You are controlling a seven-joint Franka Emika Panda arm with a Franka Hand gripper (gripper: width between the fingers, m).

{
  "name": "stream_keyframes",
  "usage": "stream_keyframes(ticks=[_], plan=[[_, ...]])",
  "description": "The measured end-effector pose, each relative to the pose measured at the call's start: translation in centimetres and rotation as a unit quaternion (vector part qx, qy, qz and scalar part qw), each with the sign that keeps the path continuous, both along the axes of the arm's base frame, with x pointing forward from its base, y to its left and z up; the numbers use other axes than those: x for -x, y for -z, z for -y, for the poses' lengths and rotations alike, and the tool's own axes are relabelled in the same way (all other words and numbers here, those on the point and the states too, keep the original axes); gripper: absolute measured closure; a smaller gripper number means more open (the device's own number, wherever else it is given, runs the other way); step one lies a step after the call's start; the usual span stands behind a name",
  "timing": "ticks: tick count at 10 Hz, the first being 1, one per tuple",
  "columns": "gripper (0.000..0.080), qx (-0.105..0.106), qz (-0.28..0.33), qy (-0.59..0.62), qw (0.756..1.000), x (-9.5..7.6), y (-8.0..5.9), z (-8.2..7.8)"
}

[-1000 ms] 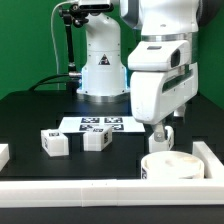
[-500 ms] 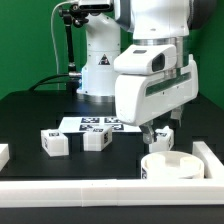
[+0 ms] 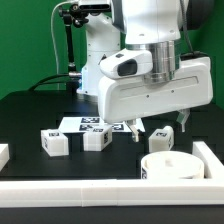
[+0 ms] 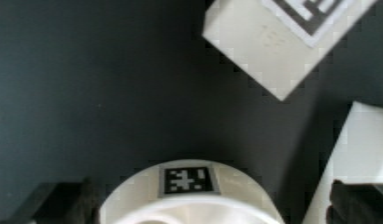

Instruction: Assemble stool

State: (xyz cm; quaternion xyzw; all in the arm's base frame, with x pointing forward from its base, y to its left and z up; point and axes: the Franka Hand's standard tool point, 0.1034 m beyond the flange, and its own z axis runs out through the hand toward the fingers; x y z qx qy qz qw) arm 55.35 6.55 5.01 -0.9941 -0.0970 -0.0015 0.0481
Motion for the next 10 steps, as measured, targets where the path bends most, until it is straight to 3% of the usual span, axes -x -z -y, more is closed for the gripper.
stream_keyframes(ticks=[3,6,10], plan=[[0.015,-0.005,-0.01,0.084,0.996,0.1,0.1,0.0],[0.015,-0.015,-0.039,0.281,0.959,0.5,0.4,1.4],[0.015,-0.024,-0.058,0.394,0.917,0.7,0.6,0.8]])
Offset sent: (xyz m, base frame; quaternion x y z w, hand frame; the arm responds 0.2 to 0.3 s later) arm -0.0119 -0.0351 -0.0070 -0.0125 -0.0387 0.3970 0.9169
